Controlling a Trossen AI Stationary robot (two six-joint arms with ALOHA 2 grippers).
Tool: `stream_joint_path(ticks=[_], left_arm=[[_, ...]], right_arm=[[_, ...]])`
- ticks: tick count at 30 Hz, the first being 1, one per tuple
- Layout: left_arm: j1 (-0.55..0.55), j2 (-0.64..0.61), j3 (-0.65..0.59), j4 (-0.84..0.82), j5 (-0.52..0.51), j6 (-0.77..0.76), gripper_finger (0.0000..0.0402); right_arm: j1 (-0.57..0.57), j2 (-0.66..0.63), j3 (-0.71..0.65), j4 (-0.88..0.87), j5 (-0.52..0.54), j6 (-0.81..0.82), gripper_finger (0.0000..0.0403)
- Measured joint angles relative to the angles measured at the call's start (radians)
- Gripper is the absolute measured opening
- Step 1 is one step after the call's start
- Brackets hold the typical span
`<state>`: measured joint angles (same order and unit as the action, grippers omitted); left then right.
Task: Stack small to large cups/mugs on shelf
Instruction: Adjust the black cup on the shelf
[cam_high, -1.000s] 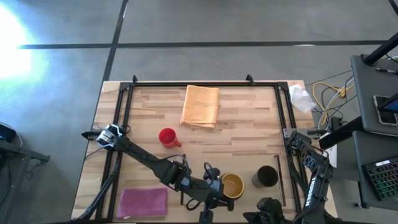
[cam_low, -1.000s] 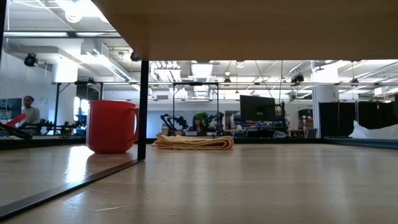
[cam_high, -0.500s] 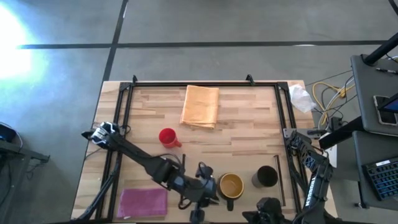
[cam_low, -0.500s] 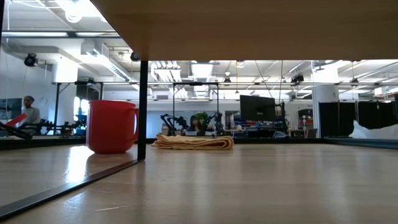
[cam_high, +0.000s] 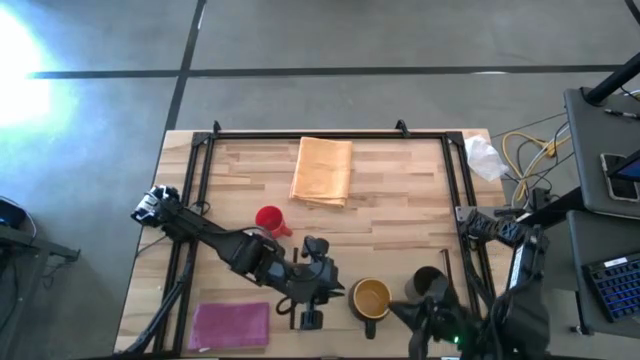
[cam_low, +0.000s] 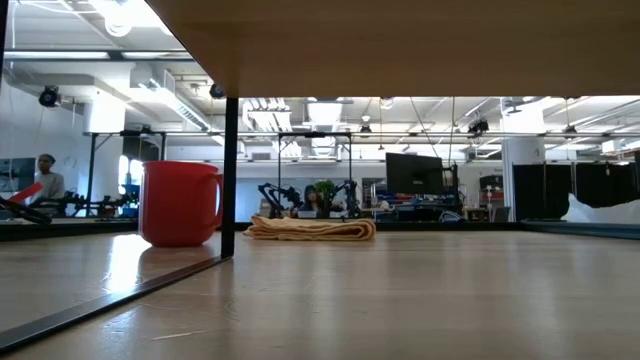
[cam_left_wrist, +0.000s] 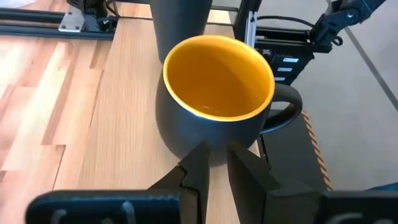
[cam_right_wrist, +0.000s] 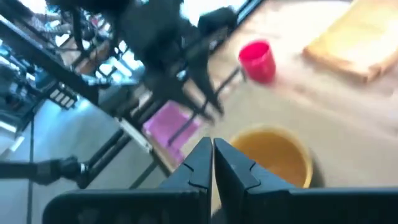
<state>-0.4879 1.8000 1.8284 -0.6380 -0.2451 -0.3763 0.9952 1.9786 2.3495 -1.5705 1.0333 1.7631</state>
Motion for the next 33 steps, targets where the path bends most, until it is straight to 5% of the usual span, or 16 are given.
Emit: stream_joint_path(ticks=[5,10,16,25,33], left_arm=[[0.004,0.0,-0.001,-0.002,0.003,-0.003,0.0041],[0.004,0.0,-0.002,-0.002,0.007,-0.003,0.0041],[0.004,0.0,-0.002,-0.002,0.073,-0.002,0.0041],[0.004,-0.001,-0.002,-0.003,0.074,-0.009,0.0041],[0.025,-0.001,-0.002,-0.01,0.073,-0.011,0.0041]], right_arm=[[-0.057,-0.101,-0.019,0.0,0.038,-0.103,0.0009],[-0.165,-0.188,-0.1,-0.001,-0.277,-0.327,0.0009],[-0.285,-0.377,-0.297,0.001,-0.461,-0.541,0.0009],[-0.407,-0.842,-0.816,0.007,-0.693,-0.214,0.0009],[-0.407,-1.016,-1.155,0.316,-0.838,-0.095,0.0009]])
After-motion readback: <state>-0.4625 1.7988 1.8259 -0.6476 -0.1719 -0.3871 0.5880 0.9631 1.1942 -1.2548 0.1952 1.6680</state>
